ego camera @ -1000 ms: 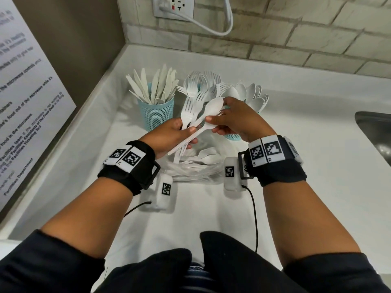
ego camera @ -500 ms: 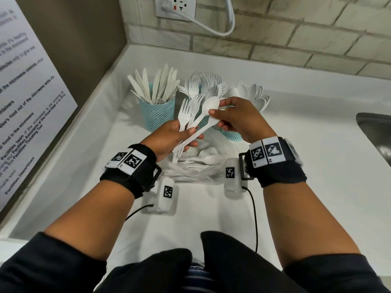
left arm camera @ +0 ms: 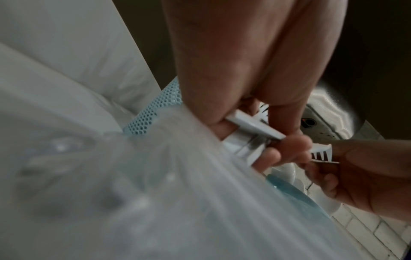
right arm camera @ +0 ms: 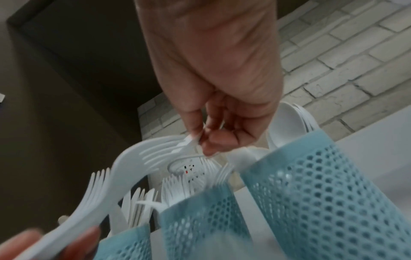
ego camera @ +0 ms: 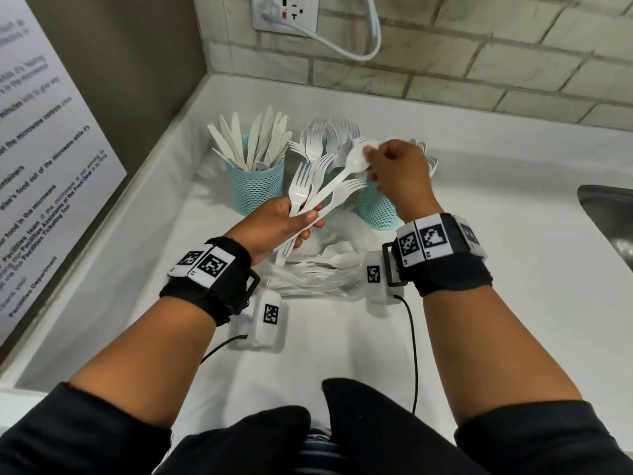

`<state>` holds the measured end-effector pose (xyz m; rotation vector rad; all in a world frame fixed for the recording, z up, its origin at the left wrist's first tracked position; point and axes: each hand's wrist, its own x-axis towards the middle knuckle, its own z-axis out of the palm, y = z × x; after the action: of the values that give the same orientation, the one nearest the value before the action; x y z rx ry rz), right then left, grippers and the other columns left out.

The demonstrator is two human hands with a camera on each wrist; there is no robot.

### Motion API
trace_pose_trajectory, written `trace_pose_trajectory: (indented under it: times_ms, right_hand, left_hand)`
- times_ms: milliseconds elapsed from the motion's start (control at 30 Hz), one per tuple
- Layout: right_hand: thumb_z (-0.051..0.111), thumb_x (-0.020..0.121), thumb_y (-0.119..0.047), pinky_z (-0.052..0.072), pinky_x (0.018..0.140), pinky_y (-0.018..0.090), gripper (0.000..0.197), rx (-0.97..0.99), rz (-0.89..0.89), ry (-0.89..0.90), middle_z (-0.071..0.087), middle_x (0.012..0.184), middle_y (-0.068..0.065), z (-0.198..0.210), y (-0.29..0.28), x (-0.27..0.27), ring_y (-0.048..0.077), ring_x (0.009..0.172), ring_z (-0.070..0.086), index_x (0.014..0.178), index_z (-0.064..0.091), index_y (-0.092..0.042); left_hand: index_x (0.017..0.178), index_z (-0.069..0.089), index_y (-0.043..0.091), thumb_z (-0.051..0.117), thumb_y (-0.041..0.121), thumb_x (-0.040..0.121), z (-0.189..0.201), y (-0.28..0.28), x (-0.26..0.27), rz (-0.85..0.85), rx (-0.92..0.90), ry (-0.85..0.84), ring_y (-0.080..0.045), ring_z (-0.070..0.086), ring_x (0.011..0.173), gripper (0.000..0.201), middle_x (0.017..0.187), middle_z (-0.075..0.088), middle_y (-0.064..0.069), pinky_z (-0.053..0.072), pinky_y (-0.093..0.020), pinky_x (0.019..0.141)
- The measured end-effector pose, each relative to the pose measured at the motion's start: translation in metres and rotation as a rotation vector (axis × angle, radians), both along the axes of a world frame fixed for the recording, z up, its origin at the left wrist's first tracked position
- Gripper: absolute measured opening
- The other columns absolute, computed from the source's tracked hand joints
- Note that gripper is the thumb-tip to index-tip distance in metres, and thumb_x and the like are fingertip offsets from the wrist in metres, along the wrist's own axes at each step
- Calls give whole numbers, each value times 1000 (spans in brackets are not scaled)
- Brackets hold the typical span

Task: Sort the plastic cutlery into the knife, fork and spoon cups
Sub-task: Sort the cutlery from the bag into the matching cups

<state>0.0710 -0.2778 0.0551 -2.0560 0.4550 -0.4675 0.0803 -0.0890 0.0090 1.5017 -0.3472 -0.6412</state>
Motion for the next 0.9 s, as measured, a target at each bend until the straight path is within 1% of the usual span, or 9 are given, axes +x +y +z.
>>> trace_pose_trajectory:
  times_ms: [67, 133, 200, 267, 367, 433, 533, 667, 900]
  right_hand:
    - [51, 92, -24, 51, 69, 40, 23, -32, -143, -122, 57, 65, 2, 13, -7, 2, 30, 68, 64, 70, 53, -15]
    - [46, 96, -21, 50, 55, 25, 16, -23, -258, -276, 54, 69, -8, 29, -17, -1, 21, 63, 63, 86, 55, -11]
    - [43, 97, -20, 48, 48, 18, 18, -15, -339, -454, 55, 74, -10, 47, -25, -7, 22, 66, 64, 80, 47, -24]
    - [42, 96, -23, 52, 51, 26, 22, -68, -398, -606, 58, 73, -8, 59, -29, -13, 24, 67, 66, 76, 39, -34]
    - [42, 95, -26, 53, 57, 34, 13, -187, -446, -707, 54, 64, -14, 63, -33, -18, 17, 58, 63, 82, 43, -31]
    - [43, 94, -28, 53, 61, 35, 13, -248, -434, -662, 56, 66, -14, 56, -38, -17, 19, 62, 64, 86, 52, -23]
    - [46, 92, -30, 52, 76, 34, 28, -331, -359, -374, 69, 91, 1, 34, -43, -10, 23, 83, 67, 100, 66, -12]
    - [54, 88, -28, 45, 85, 29, 29, -432, -294, 14, 61, 114, 17, -4, -41, -8, 32, 105, 58, 107, 71, -14]
    - [57, 87, -28, 33, 95, 25, 39, -496, -245, 43, 45, 128, 16, 10, -32, -14, 29, 120, 42, 124, 59, -17]
  left_hand:
    - [95, 61, 19, 52, 11, 93, 1, 0, 0, 4, -5, 5, -2, 52, 51, 11, 70, 69, 7, 43, -17, 52]
    - [95, 60, 18, 52, 12, 94, 3, -1, 1, 17, 3, 0, -2, 52, 52, 11, 77, 67, 5, 43, -17, 53]
    - [96, 60, 18, 51, 13, 94, 3, -4, 2, 27, 21, -9, -3, 52, 54, 11, 82, 65, 2, 43, -17, 54]
    - [96, 61, 19, 51, 13, 94, 3, -6, 1, 36, 33, -18, -3, 53, 57, 11, 83, 65, 2, 44, -16, 55]
    - [96, 61, 21, 51, 14, 94, 4, -9, 0, 41, 52, -29, -3, 55, 63, 13, 84, 65, 5, 45, -15, 56]
    - [97, 61, 21, 50, 14, 95, 5, -10, -1, 44, 66, -33, -4, 55, 66, 13, 85, 65, 5, 45, -15, 57]
    - [104, 60, 17, 50, 13, 95, 5, -11, -2, 38, 76, -33, -5, 56, 69, 14, 86, 65, 5, 45, -16, 58]
    - [102, 62, 13, 53, 9, 92, 6, -8, -3, 34, 20, -2, -3, 65, 66, 14, 88, 67, 1, 49, -14, 57]
    - [92, 64, 13, 58, 5, 88, 7, -5, 1, 113, -73, 83, -5, 70, 68, 10, 74, 74, 8, 54, -16, 61]
